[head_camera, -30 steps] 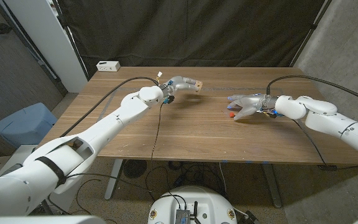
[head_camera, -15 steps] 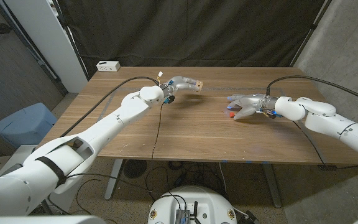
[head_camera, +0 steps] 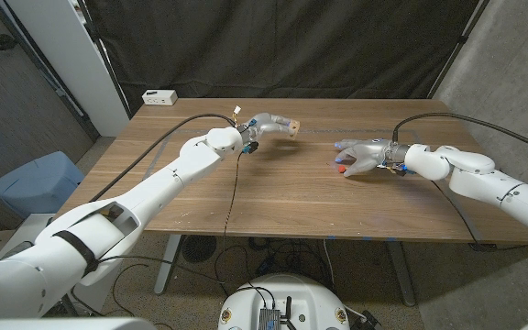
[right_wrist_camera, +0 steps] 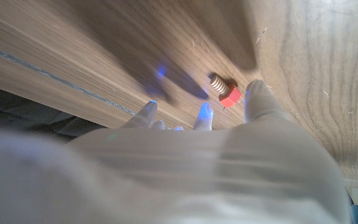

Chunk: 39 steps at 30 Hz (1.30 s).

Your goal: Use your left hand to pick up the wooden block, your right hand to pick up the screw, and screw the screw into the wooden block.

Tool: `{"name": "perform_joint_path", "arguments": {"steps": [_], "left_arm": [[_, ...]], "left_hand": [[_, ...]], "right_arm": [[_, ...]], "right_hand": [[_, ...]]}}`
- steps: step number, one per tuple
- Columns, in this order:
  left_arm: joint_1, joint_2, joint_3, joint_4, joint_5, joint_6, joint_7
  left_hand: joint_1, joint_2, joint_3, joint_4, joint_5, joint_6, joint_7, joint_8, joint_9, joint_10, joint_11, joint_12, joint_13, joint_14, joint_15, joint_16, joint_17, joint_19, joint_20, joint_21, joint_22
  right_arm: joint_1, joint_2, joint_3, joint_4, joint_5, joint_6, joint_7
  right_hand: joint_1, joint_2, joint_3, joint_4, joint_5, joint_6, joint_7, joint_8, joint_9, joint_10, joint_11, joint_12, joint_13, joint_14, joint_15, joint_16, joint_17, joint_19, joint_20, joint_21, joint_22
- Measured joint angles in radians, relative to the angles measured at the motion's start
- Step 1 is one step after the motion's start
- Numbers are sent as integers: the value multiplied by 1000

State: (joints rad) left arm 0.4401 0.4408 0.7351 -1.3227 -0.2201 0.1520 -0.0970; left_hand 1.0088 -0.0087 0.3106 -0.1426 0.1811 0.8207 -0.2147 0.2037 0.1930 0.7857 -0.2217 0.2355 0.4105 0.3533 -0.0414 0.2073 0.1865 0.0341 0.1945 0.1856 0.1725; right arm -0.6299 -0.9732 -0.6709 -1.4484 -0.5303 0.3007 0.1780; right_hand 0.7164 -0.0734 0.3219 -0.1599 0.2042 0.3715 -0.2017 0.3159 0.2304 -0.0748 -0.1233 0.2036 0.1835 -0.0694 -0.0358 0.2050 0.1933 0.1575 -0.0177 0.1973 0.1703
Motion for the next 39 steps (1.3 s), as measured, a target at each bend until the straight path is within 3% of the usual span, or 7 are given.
{"name": "perform_joint_path", "arguments": {"steps": [9,21,31,39], "left_arm": [[0,-2,2,1,-3,2,-3],[0,-5,5,1,-4,6,-4],[0,-8,7,5,-5,6,-9],[-4,-10,10,8,-6,6,-13]], "left_hand": [[0,0,-4,-4,0,7,7,4,0,4,-4,0,0,3,3,0,0,0,0,0,0],[-4,4,-4,-4,0,7,7,4,0,4,-4,-8,0,3,3,0,1,0,0,0,0],[-4,4,-7,-1,-1,11,3,3,0,3,-4,-8,5,3,3,0,2,0,0,0,0],[-8,8,-7,-1,-1,12,1,4,0,9,2,-8,5,8,-3,0,2,0,0,0,0]], "right_arm": [[-11,-1,2,-4,-6,-7,-23],[-14,1,2,2,-13,-8,-46],[-14,5,0,8,-16,-7,-55],[-12,7,-3,10,-16,-4,-56]], "right_hand": [[9,-1,0,0,0,33,-1,21,5,18,4,0,0,14,0,0,5,5,-5,0,0],[18,8,8,0,8,73,2,47,14,40,-10,4,0,25,0,6,5,20,-9,0,0],[25,1,12,4,8,109,8,74,23,55,-5,4,0,30,5,6,9,29,-7,0,0],[25,1,12,4,8,122,14,81,28,61,0,4,0,30,5,6,9,41,-6,0,0]]}}
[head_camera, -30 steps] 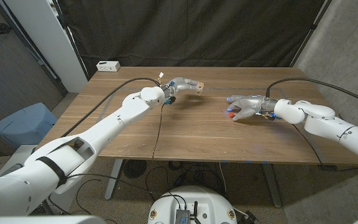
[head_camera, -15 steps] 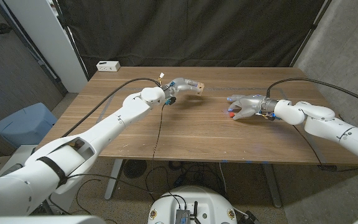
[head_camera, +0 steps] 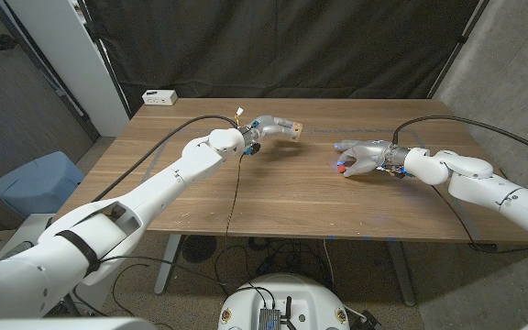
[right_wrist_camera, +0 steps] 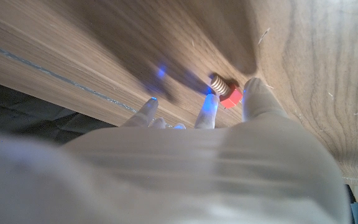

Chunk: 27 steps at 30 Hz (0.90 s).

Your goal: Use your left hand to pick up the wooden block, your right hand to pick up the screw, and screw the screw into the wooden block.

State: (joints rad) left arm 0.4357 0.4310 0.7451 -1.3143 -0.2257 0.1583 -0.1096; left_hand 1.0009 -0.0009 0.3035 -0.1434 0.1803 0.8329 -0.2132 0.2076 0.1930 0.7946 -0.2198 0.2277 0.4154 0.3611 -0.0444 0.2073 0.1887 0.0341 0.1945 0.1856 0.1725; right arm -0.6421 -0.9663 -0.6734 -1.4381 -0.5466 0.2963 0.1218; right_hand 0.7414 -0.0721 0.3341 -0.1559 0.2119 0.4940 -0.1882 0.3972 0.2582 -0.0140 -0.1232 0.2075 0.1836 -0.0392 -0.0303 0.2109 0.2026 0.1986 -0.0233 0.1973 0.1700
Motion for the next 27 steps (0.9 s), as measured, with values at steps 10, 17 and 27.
{"name": "perform_joint_path", "arguments": {"steps": [10,17,27], "left_arm": [[-1,-1,1,4,-1,-4,-4],[-2,-2,2,4,-1,-5,-5],[-2,-5,3,6,-1,-5,-6]], "left_hand": [[0,0,0,0,0,0,0,0,0,0,0,0,0,0,0,0,0,0,0,0,0],[0,0,0,0,0,2,2,0,0,0,0,0,0,0,0,0,0,0,0,0,0],[0,0,0,0,0,5,6,-1,0,0,0,0,0,0,0,0,0,4,-4,0,0]], "right_arm": [[7,5,-4,6,-1,4,1],[15,12,-8,15,-6,10,-3],[20,17,-12,22,-10,13,-12]], "right_hand": [[5,5,0,0,0,35,4,28,5,11,0,0,0,11,0,0,0,5,-5,0,0],[10,11,0,0,0,54,10,41,9,20,1,0,0,20,-2,0,0,14,-3,0,0],[20,9,0,0,0,93,11,70,23,50,7,5,0,30,-5,0,0,22,-2,0,0]]}}
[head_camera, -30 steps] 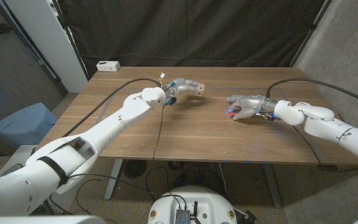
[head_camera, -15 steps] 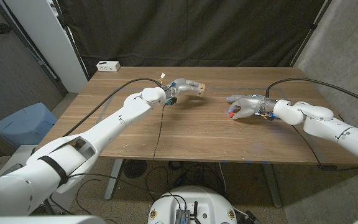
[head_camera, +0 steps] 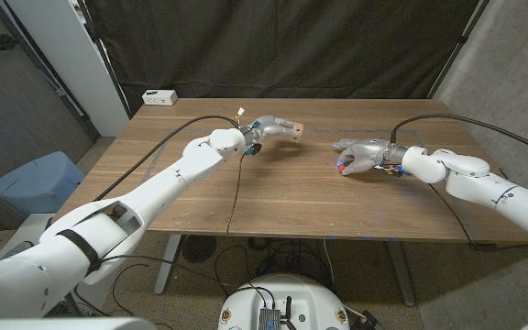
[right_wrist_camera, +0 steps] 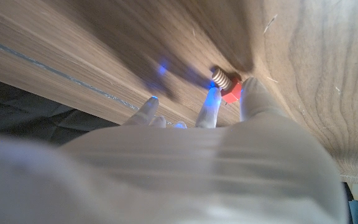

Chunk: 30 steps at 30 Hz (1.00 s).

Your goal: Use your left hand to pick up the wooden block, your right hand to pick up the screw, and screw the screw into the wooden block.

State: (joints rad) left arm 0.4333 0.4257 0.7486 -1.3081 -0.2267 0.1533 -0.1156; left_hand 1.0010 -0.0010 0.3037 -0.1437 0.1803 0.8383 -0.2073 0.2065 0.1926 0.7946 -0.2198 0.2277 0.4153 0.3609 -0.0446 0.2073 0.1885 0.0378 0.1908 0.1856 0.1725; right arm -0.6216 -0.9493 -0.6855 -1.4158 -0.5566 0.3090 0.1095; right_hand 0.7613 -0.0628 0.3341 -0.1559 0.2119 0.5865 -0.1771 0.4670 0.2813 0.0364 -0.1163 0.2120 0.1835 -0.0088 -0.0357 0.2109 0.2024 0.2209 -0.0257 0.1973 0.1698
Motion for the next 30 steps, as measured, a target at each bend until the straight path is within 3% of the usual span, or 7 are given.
{"name": "perform_joint_path", "arguments": {"steps": [30], "left_arm": [[1,-4,2,7,-6,6,-5]], "left_hand": [[-4,4,-5,0,0,5,5,1,0,0,0,-6,1,3,3,0,0,4,4,0,0]], "right_arm": [[4,9,-8,8,-11,-5,-22]], "right_hand": [[13,13,0,0,0,80,13,63,23,27,-2,0,5,21,0,4,0,19,-3,0,0]]}}
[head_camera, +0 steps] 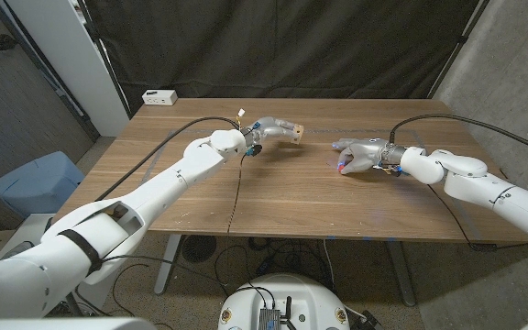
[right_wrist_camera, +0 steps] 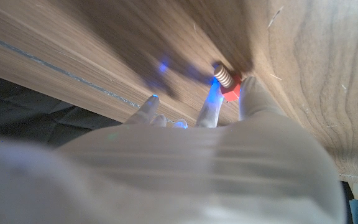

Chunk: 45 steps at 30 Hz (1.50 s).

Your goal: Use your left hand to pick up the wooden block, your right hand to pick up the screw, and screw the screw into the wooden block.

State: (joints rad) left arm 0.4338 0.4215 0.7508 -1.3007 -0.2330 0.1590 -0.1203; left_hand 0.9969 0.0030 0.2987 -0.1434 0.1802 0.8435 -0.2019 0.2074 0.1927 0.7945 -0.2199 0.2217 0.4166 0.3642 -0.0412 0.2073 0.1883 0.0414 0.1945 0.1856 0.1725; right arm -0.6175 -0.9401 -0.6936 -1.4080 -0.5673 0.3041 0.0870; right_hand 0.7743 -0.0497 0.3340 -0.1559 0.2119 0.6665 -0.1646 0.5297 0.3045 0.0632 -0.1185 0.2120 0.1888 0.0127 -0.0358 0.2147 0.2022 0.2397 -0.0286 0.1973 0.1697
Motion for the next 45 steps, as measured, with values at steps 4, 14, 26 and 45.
{"name": "perform_joint_path", "arguments": {"steps": [4,14,26,45], "left_arm": [[0,-3,2,5,0,0,-2],[-8,-9,7,17,0,-2,-8],[-10,-12,9,23,0,-5,-13],[-12,-15,11,36,-2,-8,-23]], "left_hand": [[0,0,0,0,0,0,0,0,0,0,0,0,3,0,0,0,0,0,0,0,0],[0,0,0,0,0,4,0,4,1,0,0,0,3,0,0,0,0,1,1,0,0],[-3,3,-1,-1,0,4,0,4,1,0,0,0,3,0,0,0,0,5,6,0,0],[-2,8,-2,-2,0,4,0,4,0,0,0,-4,3,0,0,0,0,11,0,0,0]], "right_arm": [[0,0,0,1,0,0,-4],[-2,0,-1,1,-1,-2,-11],[-10,-4,3,-5,0,-6,-23],[-36,-17,26,-41,18,-33,-32]], "right_hand": [[5,5,0,0,0,9,-1,7,4,10,1,0,0,0,0,0,0,0,0,0,0],[5,5,0,0,0,23,-2,22,13,16,-5,0,0,4,4,0,0,5,-5,0,0],[9,10,0,0,0,43,0,46,23,28,-7,0,0,14,0,0,0,18,-7,0,0],[28,9,0,0,0,53,4,66,37,42,-3,0,0,25,0,0,0,29,-7,0,0]]}}
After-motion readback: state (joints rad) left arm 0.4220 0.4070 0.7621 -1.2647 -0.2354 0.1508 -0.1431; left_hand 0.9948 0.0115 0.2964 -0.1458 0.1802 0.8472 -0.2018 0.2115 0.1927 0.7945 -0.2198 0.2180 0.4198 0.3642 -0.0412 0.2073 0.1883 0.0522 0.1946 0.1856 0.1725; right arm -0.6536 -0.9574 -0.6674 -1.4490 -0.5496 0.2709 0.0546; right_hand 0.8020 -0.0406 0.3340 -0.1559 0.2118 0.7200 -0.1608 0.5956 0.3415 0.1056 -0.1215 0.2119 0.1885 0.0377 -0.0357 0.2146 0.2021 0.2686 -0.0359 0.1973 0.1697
